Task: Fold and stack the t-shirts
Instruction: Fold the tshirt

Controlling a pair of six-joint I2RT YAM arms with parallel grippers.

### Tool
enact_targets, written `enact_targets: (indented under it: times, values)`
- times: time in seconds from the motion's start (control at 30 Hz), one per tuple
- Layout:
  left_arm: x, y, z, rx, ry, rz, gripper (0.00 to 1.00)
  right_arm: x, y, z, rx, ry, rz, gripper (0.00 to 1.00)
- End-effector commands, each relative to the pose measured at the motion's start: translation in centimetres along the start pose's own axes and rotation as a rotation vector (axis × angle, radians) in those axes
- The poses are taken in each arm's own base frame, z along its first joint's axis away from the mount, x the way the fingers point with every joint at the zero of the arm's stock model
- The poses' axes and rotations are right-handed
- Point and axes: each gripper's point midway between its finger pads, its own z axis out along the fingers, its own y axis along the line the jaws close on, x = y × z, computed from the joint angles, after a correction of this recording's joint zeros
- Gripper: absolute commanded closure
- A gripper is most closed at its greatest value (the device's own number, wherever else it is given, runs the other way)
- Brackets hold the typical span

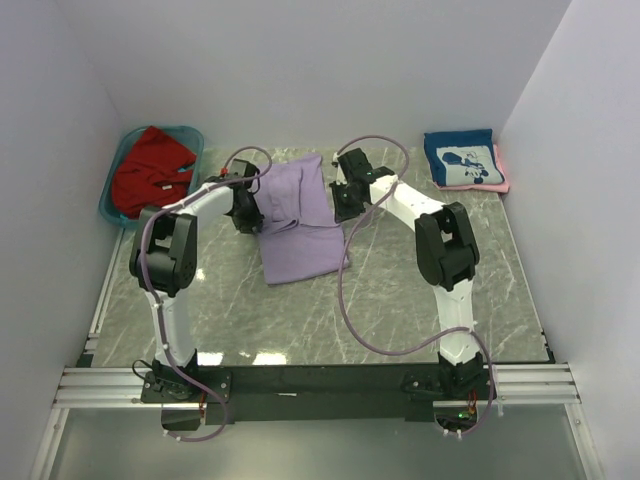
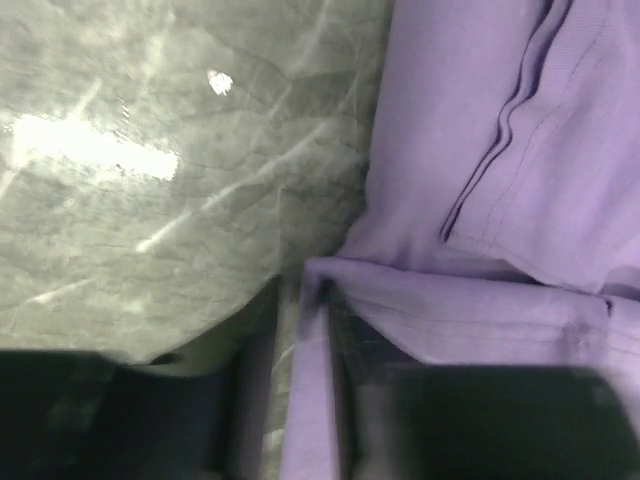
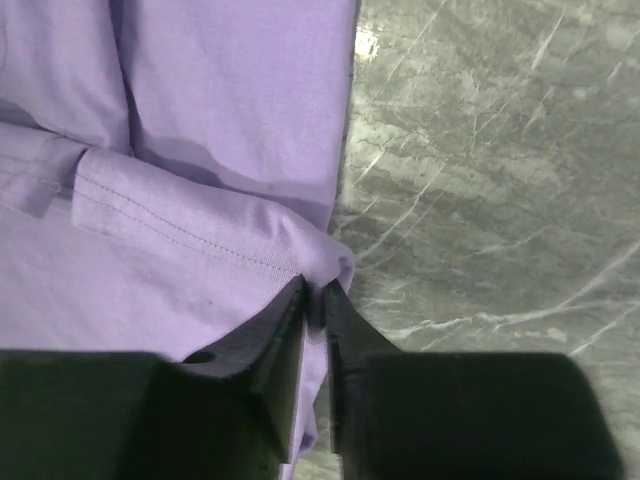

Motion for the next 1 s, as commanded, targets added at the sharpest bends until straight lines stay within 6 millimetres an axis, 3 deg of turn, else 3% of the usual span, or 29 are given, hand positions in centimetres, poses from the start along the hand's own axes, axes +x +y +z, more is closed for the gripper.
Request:
enact_targets:
  times: [0.0,0.07,0.17,0.2,0.27,0.3,0.33,0.4,0.43,0.47,0.57,0.7,0.8,0.97]
  values:
    - [-2.4,-0.4,-1.5,0.009,-0.089,-0.027,0.64,-2.7,0.0,-1.0,0.006,-0.091,-0.002,0.74]
    - [-3.3,-0.9,-3.3,0.039,-0.130,-0.025,0.47,-3.5,0.1,-2.3,0.005,-0.127,0.007,0.67]
    - [-4.1,-1.5,-6.3,0.072,-0.178,-0.041,0.31,-4.5,0.5,-4.7,0.010,-0.196,0.032,0.59]
    - [-4.3,-1.6,-7.0,0.073,-0.193,-0.047,0.29,-4.1,0.5,-4.9,0.011,-0.205,0.040,0.58]
    - [-3.6,-2.3,-9.3,0.102,-0.219,-0.049,0.29,-5.2,1.7,-7.0,-0.019,-0.283,0.048,0.54]
    - [-2.9,-2.5,-10.4,0.125,-0.225,-0.044,0.30,-4.0,2.2,-6.8,-0.030,-0.272,0.055,0.53]
    - [-2.2,-2.9,-10.8,0.143,-0.224,-0.035,0.32,-4.0,3.1,-7.8,-0.058,-0.298,0.050,0.53]
    - [0.0,-4.4,-11.5,0.191,-0.210,-0.017,0.42,-3.0,4.3,-7.5,-0.092,-0.311,0.040,0.54]
    - [1.7,-4.3,-11.6,0.204,-0.190,-0.010,0.49,-2.5,5.2,-7.4,-0.113,-0.313,0.030,0.56]
    - [2.9,-5.6,-11.7,0.246,-0.183,0.008,0.61,-2.3,6.1,-7.3,-0.135,-0.318,0.022,0.59]
    - [7.3,-6.8,-10.8,0.300,-0.086,0.029,0.72,-0.6,7.6,-5.6,-0.181,-0.276,0.017,0.69]
    - [11.2,-7.3,-8.7,0.308,0.024,0.039,0.77,0.1,9.7,-3.8,-0.257,-0.257,0.016,0.82]
    - [13.6,-7.4,-7.5,0.293,0.107,0.045,0.78,0.7,10.8,-2.3,-0.291,-0.232,0.019,0.85]
    - [17.0,-5.9,-5.5,0.237,0.222,0.051,0.79,1.7,10.8,0.2,-0.290,-0.203,0.039,0.86]
